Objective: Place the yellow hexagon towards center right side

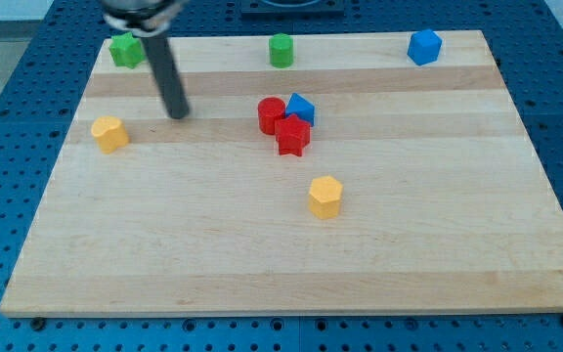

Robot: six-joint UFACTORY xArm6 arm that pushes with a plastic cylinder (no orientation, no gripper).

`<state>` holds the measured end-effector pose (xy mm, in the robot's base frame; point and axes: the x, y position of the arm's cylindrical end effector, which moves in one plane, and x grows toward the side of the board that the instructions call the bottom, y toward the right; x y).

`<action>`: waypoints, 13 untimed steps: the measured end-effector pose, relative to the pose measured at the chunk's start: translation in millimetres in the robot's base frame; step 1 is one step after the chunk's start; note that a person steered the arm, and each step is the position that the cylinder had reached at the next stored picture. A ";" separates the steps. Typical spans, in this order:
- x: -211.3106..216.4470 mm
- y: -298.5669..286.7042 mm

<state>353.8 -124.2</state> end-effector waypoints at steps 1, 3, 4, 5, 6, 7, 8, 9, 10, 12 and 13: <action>26.0 73.1; 131.0 87.3; 143.7 59.4; 162.9 67.5; 169.0 105.3; 167.5 168.7; 143.6 230.9; 143.7 237.2; 147.8 183.5; 129.6 159.3; 123.2 225.9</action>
<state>477.0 101.6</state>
